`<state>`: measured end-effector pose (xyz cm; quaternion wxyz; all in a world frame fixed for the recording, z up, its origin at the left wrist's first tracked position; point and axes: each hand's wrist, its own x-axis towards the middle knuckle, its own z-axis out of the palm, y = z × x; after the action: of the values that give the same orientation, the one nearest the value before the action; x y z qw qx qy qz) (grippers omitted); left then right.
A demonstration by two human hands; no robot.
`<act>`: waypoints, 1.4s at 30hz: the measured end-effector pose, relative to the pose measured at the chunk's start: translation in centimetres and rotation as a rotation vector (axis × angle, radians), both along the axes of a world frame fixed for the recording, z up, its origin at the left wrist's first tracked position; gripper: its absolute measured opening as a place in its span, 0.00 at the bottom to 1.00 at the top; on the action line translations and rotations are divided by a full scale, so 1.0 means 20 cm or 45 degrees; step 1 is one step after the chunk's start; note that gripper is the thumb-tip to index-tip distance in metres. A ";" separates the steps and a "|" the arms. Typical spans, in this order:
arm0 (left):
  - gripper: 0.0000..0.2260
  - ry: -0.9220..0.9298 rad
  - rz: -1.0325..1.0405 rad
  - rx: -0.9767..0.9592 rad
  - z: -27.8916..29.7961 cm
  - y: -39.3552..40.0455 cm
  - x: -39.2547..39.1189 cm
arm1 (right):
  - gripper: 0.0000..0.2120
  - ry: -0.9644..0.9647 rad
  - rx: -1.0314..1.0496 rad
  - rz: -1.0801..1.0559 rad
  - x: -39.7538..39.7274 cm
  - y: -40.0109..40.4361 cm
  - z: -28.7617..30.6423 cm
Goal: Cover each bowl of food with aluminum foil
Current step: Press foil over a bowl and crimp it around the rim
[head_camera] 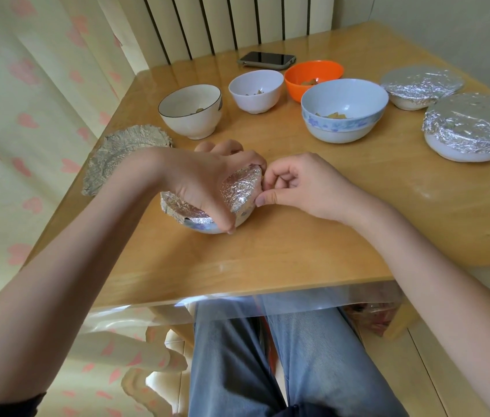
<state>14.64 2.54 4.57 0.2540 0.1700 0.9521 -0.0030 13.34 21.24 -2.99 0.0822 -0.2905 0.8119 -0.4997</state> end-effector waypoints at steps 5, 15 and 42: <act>0.46 -0.003 0.004 0.003 0.00 0.00 0.00 | 0.09 -0.089 0.028 0.084 -0.03 0.02 0.02; 0.45 0.021 0.004 0.014 -0.01 0.00 0.00 | 0.09 0.018 0.167 0.036 -0.05 0.01 0.09; 0.56 0.005 0.010 -0.045 -0.01 -0.02 -0.02 | 0.04 0.190 0.312 0.035 -0.13 0.02 0.13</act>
<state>14.25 2.15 4.38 0.2552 0.1617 0.9531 -0.0192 10.64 21.60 -0.42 0.0634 -0.3256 0.8667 -0.3726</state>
